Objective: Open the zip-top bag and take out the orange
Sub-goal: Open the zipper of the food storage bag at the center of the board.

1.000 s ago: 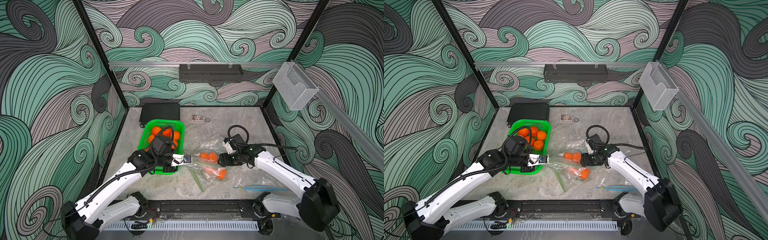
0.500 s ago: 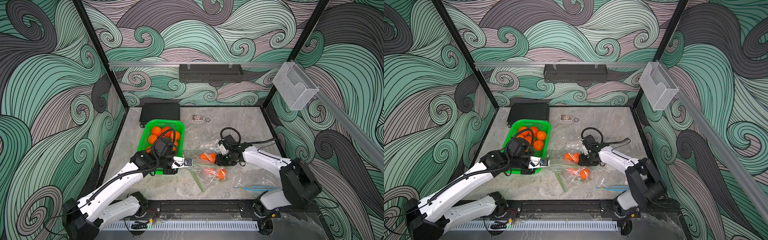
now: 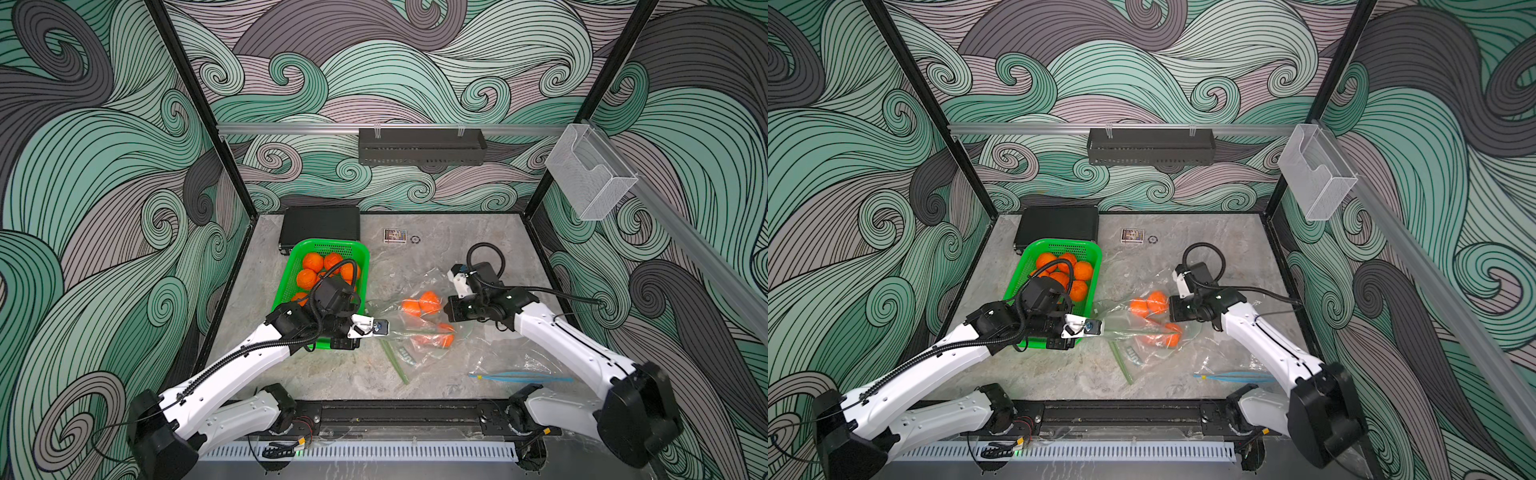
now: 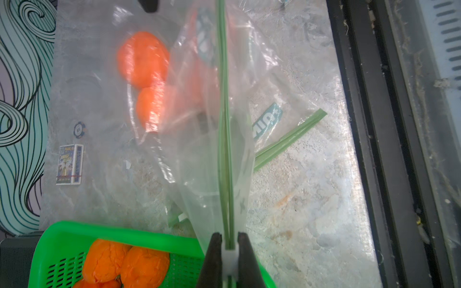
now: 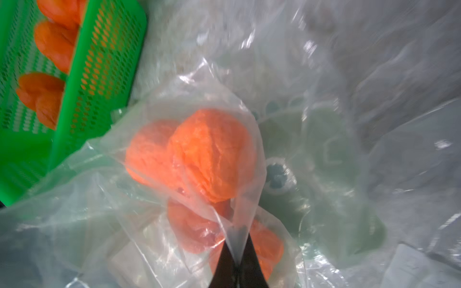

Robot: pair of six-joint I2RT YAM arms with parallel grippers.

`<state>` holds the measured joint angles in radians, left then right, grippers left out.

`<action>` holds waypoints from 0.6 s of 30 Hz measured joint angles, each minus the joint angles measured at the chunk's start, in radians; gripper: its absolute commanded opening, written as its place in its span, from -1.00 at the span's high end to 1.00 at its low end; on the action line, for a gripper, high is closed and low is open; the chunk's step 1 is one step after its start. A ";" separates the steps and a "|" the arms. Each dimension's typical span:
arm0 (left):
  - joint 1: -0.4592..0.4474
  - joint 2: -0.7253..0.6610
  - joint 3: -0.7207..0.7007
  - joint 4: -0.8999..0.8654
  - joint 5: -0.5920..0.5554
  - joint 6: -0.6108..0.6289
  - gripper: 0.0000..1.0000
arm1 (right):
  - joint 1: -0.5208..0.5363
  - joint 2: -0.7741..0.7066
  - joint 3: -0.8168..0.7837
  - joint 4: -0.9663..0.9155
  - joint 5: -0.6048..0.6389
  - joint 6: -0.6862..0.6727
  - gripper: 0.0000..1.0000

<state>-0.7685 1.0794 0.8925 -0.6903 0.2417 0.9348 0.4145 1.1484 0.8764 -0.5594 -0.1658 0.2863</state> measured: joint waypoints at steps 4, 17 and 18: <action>-0.062 0.144 0.053 0.057 -0.009 0.022 1.00 | -0.052 -0.075 0.051 -0.002 0.082 -0.025 1.00; -0.124 0.651 0.220 0.124 -0.154 0.132 0.05 | -0.055 -0.058 -0.019 -0.023 0.187 -0.066 1.00; -0.124 0.650 0.220 0.121 -0.167 0.133 -0.11 | -0.055 -0.051 -0.024 -0.018 0.186 -0.064 1.00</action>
<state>-0.8928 1.7294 1.1126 -0.5694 0.0746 1.0676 0.3595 1.0973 0.8528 -0.5774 0.0204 0.2222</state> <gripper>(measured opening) 0.439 0.056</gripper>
